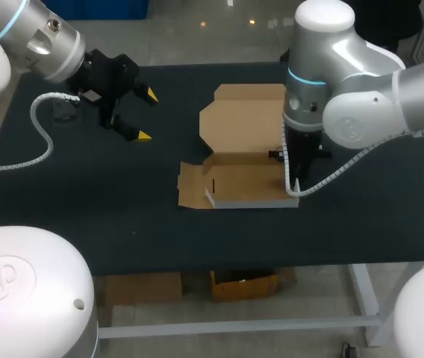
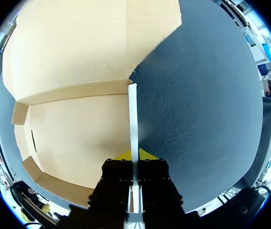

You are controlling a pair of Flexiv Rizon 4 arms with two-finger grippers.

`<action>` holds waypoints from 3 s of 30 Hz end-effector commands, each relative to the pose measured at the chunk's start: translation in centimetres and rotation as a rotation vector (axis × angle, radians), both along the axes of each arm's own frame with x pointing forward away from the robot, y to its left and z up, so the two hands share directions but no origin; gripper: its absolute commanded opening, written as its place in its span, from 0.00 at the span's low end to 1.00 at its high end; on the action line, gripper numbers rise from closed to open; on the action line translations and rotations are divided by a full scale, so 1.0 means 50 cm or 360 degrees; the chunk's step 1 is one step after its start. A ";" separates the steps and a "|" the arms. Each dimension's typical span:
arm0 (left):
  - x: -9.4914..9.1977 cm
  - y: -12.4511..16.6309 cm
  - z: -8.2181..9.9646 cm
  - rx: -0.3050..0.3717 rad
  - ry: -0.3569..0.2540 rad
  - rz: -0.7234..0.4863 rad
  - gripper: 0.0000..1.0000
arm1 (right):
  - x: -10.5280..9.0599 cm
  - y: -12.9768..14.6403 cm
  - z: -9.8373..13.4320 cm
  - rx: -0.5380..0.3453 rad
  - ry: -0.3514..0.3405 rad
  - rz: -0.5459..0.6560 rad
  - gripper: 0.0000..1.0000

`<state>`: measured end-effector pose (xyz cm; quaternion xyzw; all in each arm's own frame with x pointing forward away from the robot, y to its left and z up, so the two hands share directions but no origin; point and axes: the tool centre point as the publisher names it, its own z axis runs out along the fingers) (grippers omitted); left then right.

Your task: Assemble the packaging by folding the flat box into shape, placing the metal phone stand inside, and closing the box properly

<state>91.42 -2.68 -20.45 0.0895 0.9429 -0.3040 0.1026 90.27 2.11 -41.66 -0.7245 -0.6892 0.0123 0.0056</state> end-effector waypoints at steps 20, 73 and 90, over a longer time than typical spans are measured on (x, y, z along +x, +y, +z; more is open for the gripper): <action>-0.001 0.000 0.002 0.0005 0.0000 0.0001 1.00 | 0.005 0.001 0.002 -0.0012 0.0014 0.0010 0.00; -0.041 -0.017 -0.116 -0.0134 0.0938 0.1693 1.00 | 0.005 0.001 0.002 -0.0012 0.0014 0.0010 0.00; -0.057 -0.027 -0.142 -0.0064 0.1118 0.1893 1.00 | 0.005 0.001 0.002 -0.0012 0.0014 0.0010 0.00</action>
